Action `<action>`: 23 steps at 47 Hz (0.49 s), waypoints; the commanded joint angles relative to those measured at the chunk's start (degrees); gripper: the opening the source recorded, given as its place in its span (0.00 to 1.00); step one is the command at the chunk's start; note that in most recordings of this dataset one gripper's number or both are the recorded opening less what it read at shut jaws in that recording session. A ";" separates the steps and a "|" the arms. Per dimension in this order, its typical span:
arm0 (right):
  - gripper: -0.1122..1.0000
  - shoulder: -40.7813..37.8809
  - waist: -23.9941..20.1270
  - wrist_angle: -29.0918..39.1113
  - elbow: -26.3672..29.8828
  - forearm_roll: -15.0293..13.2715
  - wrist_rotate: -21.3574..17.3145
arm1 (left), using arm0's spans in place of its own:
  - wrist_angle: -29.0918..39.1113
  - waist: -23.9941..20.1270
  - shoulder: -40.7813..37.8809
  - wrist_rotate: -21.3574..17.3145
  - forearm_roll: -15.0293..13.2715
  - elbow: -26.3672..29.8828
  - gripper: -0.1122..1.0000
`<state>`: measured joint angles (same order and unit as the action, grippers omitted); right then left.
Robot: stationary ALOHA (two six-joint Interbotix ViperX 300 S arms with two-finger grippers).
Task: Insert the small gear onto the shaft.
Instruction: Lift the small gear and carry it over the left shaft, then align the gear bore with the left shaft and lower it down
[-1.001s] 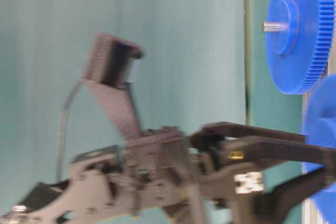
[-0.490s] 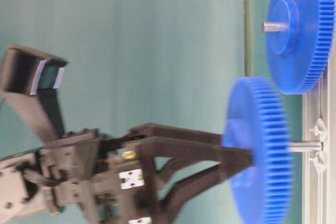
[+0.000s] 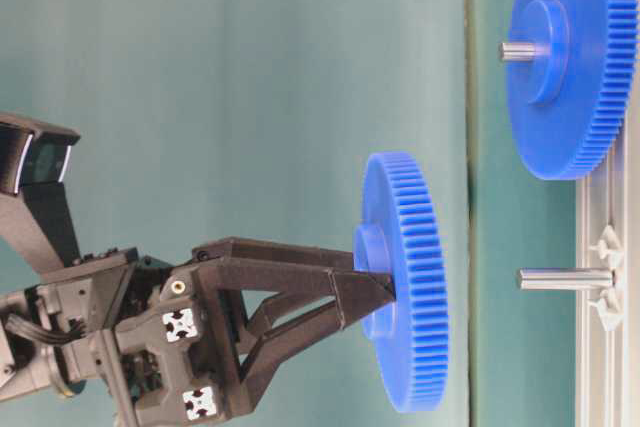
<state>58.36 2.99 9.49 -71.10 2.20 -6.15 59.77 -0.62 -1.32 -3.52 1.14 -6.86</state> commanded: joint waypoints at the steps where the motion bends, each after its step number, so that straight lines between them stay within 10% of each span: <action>1: 0.10 -0.26 0.26 -0.35 0.70 0.00 -0.62 | -0.18 -1.14 2.29 -0.70 0.35 1.32 0.73; 23: 0.10 -0.18 0.62 -0.35 0.35 0.09 -0.62 | -0.26 -3.60 2.37 -2.46 0.18 1.14 0.73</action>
<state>58.45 3.43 9.49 -71.28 2.20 -6.24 59.77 -4.13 -1.32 -5.89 1.14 -6.86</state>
